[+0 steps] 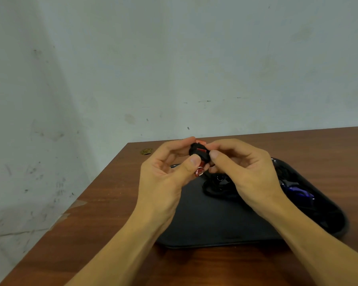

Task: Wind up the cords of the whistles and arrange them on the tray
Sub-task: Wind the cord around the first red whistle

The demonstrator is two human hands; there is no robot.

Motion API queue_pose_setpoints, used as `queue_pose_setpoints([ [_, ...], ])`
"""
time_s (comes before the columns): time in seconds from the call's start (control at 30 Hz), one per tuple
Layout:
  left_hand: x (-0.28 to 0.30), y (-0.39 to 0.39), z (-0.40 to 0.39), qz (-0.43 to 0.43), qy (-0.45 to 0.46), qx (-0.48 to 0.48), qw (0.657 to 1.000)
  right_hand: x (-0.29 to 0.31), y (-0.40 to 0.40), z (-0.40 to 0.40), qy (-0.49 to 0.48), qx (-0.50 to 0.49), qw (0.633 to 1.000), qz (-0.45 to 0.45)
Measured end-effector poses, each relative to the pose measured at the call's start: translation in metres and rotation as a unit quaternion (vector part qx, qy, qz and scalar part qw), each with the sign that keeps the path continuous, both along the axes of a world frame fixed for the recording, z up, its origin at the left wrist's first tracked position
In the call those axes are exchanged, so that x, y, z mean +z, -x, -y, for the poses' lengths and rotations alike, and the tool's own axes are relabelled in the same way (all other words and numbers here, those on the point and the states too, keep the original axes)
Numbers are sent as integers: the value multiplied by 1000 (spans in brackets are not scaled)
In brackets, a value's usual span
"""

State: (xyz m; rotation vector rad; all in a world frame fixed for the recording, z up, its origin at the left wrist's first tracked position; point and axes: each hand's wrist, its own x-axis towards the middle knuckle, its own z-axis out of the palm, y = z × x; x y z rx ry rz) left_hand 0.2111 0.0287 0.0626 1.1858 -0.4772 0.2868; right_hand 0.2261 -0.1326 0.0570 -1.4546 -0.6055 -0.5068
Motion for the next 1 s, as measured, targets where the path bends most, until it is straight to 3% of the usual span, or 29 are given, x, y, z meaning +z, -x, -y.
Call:
queue_pose_setpoints([
  [0.2,1,-1,-5,44,-64,-13,997,3,-3,9,39,64,995,-65],
  [0.4,-2,-2,-6,48,-116,-48,991,11,3,18,145,45,988,-28],
  [0.73,-13,-2,2,73,-134,-2,988,13,6,17,174,61,983,8],
  [1.0,-11,-2,5,42,-62,36,997,0,-1,6,224,-81,962,136],
])
